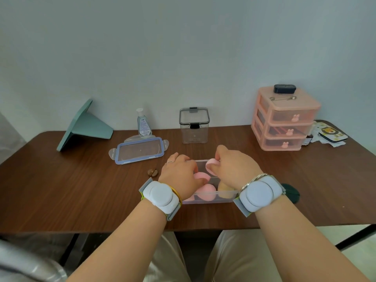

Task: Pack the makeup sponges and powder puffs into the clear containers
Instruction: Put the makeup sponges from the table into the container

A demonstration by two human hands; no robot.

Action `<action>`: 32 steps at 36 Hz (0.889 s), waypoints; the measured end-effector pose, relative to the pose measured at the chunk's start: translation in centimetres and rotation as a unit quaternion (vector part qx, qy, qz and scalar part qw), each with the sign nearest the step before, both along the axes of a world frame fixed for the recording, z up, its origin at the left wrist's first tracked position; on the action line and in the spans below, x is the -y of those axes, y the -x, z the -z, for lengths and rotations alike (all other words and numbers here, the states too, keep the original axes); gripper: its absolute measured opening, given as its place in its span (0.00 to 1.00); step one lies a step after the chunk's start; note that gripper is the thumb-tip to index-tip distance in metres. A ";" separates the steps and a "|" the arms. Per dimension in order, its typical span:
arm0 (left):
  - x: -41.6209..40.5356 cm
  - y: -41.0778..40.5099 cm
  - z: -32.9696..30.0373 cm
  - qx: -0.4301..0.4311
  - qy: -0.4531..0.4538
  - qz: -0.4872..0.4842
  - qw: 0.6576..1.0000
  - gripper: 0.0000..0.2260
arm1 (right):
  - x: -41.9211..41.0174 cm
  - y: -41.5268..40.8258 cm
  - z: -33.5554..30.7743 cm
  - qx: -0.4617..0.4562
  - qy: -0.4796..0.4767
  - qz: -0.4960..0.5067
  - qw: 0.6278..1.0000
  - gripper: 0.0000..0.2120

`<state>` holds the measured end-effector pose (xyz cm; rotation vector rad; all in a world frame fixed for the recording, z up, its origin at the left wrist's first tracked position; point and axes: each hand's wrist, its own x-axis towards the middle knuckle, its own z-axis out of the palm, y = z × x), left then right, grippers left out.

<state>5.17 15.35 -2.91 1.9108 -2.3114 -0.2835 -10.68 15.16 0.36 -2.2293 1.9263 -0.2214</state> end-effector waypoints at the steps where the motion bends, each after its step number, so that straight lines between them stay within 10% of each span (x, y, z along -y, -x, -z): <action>1: 0.1 0.1 0.0 0.003 0.012 0.002 1.000 0.19 | 0.0 0.0 -0.1 -0.014 0.000 -0.010 1.000 0.12; 8: 0.2 0.2 0.3 -0.023 0.075 0.054 0.995 0.08 | -0.1 0.0 0.1 -0.070 0.005 -0.040 0.997 0.17; 32: 1.0 0.5 0.1 0.055 0.045 0.127 0.989 0.13 | -0.7 0.2 0.1 -0.104 0.029 -0.059 0.992 0.17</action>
